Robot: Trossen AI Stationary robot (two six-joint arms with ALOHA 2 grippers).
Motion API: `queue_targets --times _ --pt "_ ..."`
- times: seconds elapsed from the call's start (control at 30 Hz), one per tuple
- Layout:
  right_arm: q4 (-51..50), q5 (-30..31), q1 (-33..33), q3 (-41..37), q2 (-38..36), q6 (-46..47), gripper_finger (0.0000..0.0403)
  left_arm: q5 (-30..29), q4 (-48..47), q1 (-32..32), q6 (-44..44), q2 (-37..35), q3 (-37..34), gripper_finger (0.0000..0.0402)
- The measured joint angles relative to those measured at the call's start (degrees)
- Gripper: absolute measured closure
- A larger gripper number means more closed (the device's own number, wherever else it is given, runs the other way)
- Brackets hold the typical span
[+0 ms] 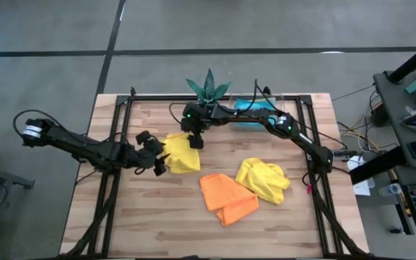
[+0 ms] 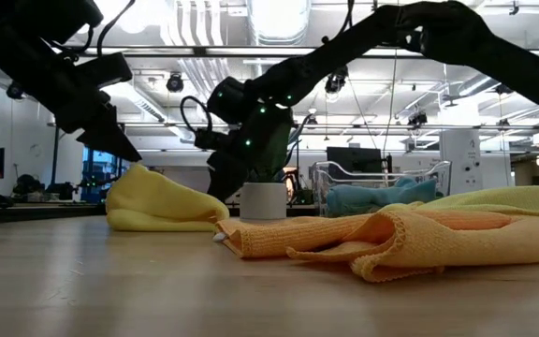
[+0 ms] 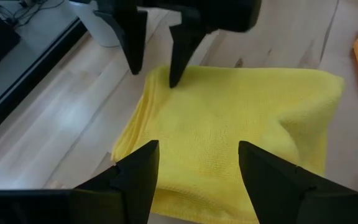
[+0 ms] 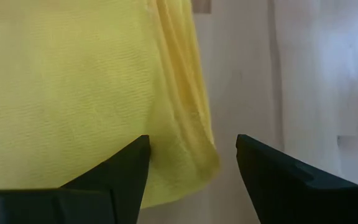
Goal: Fold microfiber towels
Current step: Fold the left yellow microfiber towel
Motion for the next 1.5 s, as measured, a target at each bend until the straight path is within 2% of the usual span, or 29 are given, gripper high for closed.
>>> queue_targets --times 0.13,0.23,0.6,0.87,1.07,1.2,1.37,1.5 --pt "0.06 -0.03 0.03 -0.2 0.07 -0.71 0.0186 -0.86 0.04 0.0 0.0 0.0 -0.02 0.0197" --pt "-0.03 -0.21 0.03 -0.38 0.05 -0.91 0.0213 -2.15 0.04 0.01 0.07 0.0 -0.02 0.0197" --pt "-0.09 -0.22 0.14 -0.04 -0.1 -0.87 0.0384 -5.63 0.04 0.0 0.11 -0.02 -0.02 0.0197" --pt "-3.87 -0.6 0.44 0.29 -2.6 -0.42 0.0391 -8.77 -0.08 0.0 0.07 -0.02 -0.04 0.0197" --pt "-6.72 -1.08 0.42 -0.33 -5.43 0.09 0.0392 -8.83 -0.52 0.0 -0.39 -0.02 -0.07 0.0197" --pt "-7.28 -1.06 0.42 -3.04 -7.54 0.09 0.0392 -3.05 -0.54 -0.03 -0.66 -0.02 -0.07 0.0197" --pt "-6.75 -1.07 0.42 -7.33 -11.12 0.71 0.0392 0.88 -0.79 0.02 -1.97 -0.02 -0.07 0.0197" --pt "-3.44 -1.06 0.42 -11.77 -14.59 0.86 0.0392 6.22 -0.37 -0.02 -2.03 -0.02 -0.07 0.0197"
